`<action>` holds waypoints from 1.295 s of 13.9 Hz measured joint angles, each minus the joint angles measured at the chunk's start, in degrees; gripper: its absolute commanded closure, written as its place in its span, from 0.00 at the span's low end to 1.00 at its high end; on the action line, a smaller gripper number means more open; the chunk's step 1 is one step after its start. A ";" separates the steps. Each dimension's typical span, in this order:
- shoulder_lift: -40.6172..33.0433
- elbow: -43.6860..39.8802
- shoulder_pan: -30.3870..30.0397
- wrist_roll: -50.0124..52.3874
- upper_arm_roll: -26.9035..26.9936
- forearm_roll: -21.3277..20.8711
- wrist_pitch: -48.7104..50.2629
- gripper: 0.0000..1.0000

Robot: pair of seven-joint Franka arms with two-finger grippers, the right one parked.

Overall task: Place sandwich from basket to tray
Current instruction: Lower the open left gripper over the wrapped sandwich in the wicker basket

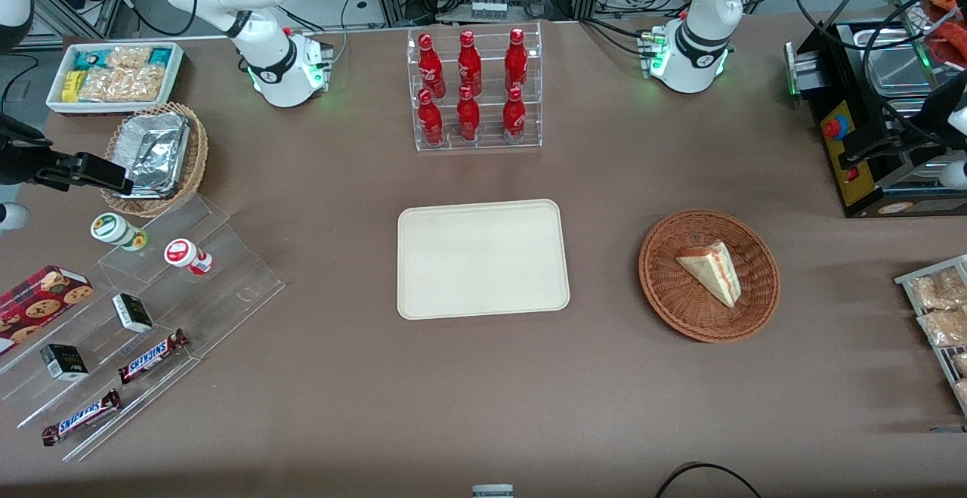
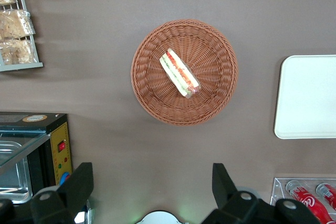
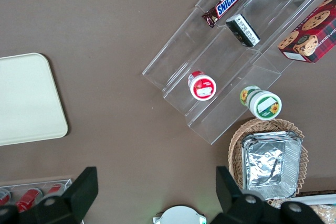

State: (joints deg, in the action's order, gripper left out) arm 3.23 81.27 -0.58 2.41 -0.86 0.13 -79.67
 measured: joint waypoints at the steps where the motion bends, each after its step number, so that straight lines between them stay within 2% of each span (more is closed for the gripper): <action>1: 0.00 0.00 0.00 0.00 0.00 0.00 0.13 0.00; 5: 0.29 1.26 0.00 -0.06 0.00 -0.01 0.08 0.00; 10: 0.98 8.65 -0.01 -0.10 0.02 -0.01 -6.32 0.00; 18: 1.38 25.71 -0.02 -0.11 0.02 -0.04 -26.20 0.00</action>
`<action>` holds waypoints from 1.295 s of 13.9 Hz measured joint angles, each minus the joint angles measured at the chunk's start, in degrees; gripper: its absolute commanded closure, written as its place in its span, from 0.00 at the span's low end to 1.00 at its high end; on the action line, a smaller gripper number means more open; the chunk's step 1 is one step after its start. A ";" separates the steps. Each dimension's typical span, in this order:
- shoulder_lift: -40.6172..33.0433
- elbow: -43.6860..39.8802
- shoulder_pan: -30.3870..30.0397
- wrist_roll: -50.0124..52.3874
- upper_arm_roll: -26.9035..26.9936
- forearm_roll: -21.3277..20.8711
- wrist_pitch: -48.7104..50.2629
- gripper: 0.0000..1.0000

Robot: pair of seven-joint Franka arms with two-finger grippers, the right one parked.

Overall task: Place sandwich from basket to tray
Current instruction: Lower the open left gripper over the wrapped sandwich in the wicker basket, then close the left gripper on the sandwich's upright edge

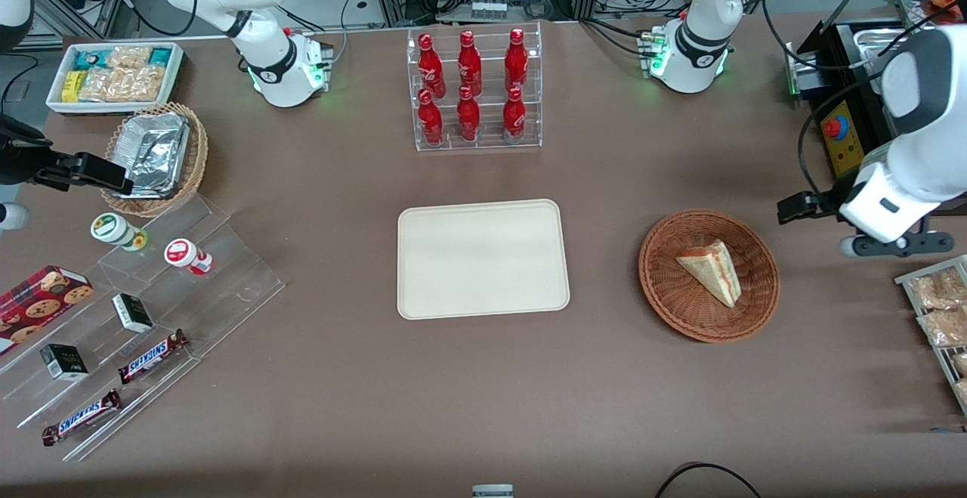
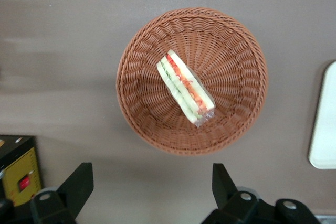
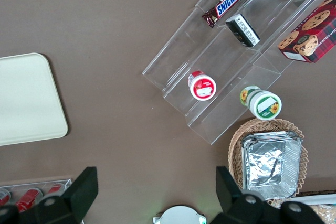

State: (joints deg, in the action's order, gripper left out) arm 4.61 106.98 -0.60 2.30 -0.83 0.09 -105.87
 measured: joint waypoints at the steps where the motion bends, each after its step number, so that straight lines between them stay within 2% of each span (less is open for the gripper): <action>1: 0.04 2.82 0.00 0.15 0.00 0.00 -3.82 0.00; 6: 0.08 11.28 0.32 4.41 -0.10 0.00 -14.80 0.00; 10: 0.11 16.87 1.78 16.47 -0.55 0.01 -23.41 0.00; 13: 0.49 17.85 3.35 28.70 -0.83 0.04 -26.30 0.00; 18: 3.23 18.10 3.31 38.27 -0.79 1.69 -30.33 0.00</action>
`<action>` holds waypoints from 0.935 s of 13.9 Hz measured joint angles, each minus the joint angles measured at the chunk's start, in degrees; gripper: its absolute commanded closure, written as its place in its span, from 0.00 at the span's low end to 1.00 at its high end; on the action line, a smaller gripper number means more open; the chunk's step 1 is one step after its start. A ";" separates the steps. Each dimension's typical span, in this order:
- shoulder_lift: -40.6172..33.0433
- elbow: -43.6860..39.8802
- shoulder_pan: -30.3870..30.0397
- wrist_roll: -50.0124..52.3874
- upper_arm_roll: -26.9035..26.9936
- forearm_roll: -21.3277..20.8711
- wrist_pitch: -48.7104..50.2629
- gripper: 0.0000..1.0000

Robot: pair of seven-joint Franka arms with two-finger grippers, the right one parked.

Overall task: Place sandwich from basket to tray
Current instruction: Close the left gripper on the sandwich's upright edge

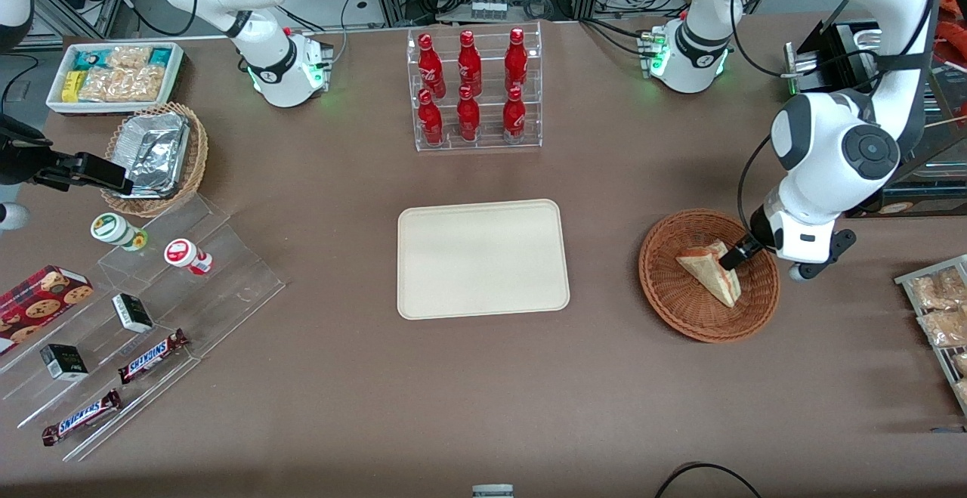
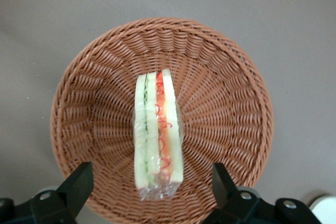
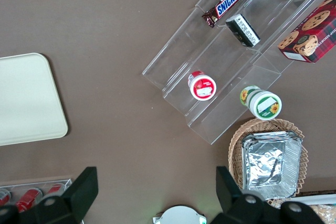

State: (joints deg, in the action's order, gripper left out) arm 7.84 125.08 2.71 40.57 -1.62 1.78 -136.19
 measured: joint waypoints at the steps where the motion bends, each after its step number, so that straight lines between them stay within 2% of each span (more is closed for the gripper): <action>1: 0.54 0.00 0.00 0.71 0.00 0.06 -0.34 0.00; 13: 5.73 0.05 1.88 1.12 -0.13 0.15 -1.54 0.00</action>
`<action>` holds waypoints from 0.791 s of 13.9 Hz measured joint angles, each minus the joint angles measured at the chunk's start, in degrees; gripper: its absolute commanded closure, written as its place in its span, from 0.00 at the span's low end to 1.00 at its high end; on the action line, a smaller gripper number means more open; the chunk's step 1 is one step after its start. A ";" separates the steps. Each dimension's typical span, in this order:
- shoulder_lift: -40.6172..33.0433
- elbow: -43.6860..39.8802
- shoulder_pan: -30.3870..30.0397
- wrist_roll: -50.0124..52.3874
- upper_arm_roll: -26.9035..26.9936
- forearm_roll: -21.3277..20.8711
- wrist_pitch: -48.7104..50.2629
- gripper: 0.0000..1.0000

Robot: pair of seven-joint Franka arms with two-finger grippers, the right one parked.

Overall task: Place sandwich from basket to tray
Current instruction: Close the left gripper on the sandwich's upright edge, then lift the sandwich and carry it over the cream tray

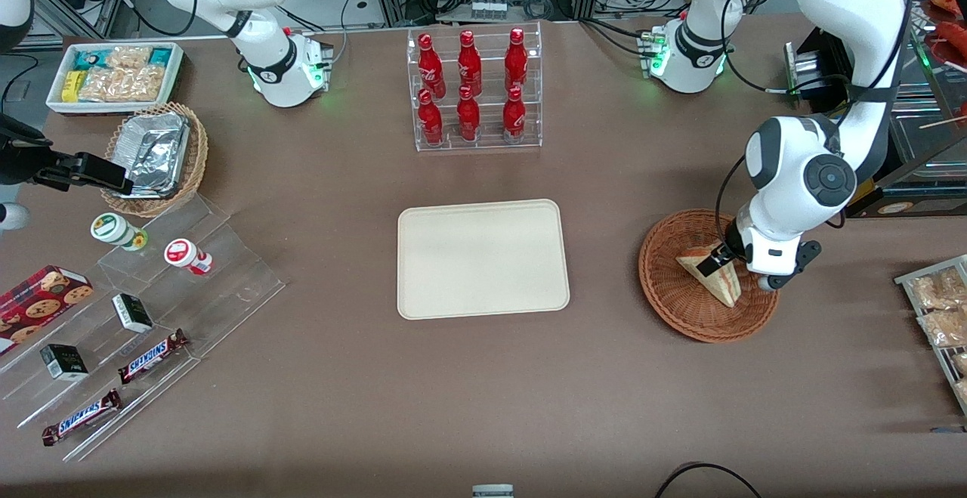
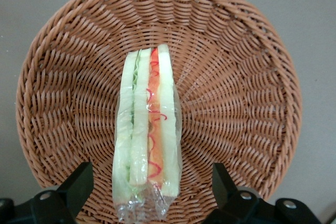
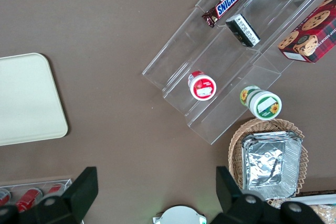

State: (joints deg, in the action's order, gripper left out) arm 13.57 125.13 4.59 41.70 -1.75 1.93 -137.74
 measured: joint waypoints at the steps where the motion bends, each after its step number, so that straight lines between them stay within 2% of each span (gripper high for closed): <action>1: 0.51 0.01 0.00 0.00 0.01 0.00 0.00 0.00; 2: 1.06 0.01 0.00 0.00 0.01 0.00 0.00 0.00; 3: 1.57 0.01 0.00 0.00 0.01 0.00 -0.01 0.10; 4: 2.01 0.01 0.00 0.00 0.02 0.00 -0.08 0.56; 5: 2.31 0.01 0.00 0.00 0.04 0.00 -0.20 0.95; 6: 2.45 0.01 0.00 0.00 0.06 0.00 -0.23 1.00; 11: 2.10 -0.39 0.00 -0.03 0.06 -0.64 0.18 1.00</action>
State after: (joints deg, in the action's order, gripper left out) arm 15.66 124.73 4.59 41.67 -1.69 1.30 -137.56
